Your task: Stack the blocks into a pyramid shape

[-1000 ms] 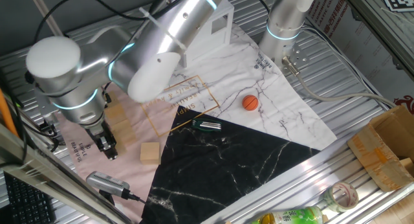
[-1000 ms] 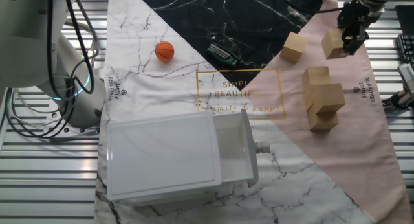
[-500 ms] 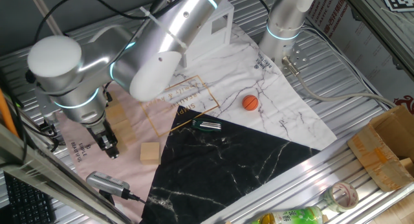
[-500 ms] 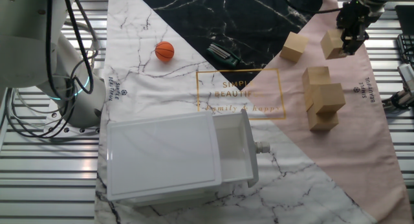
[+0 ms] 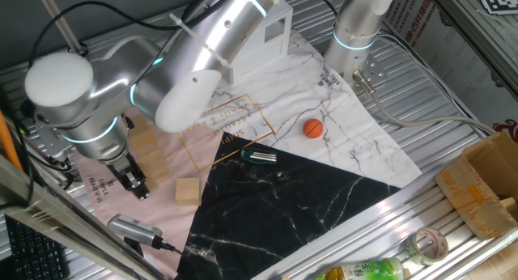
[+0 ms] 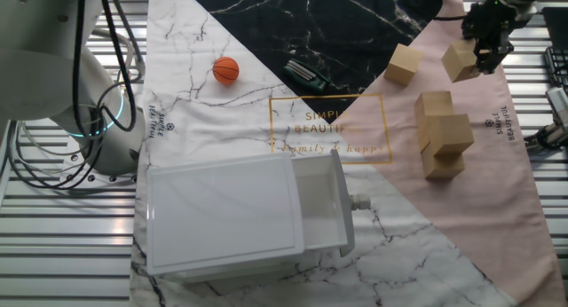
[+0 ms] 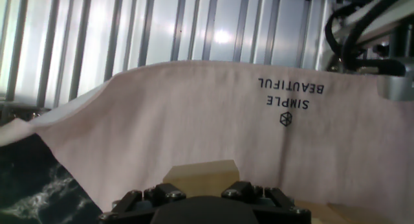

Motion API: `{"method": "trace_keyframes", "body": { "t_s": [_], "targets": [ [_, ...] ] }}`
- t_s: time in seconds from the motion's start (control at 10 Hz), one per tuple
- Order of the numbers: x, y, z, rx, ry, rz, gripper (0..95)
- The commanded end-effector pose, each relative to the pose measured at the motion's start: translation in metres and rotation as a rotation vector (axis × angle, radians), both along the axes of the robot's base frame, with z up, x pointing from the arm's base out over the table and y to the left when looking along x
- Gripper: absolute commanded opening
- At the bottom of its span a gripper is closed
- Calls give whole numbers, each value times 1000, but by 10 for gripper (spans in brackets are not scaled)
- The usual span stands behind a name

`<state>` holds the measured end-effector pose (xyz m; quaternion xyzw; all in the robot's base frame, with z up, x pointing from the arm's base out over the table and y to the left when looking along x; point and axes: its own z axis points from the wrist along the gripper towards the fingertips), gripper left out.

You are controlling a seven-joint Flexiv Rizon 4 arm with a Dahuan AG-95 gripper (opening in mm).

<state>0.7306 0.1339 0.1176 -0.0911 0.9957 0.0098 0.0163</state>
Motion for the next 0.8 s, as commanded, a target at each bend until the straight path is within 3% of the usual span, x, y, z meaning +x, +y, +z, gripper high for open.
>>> {"method": "trace_keyframes", "body": {
  "t_s": [0.1, 0.8],
  "targets": [
    [-1, 0, 0, 4, 8, -65, 0],
    [-7, 9, 9, 15, 27, -73, 0]
  ]
}}
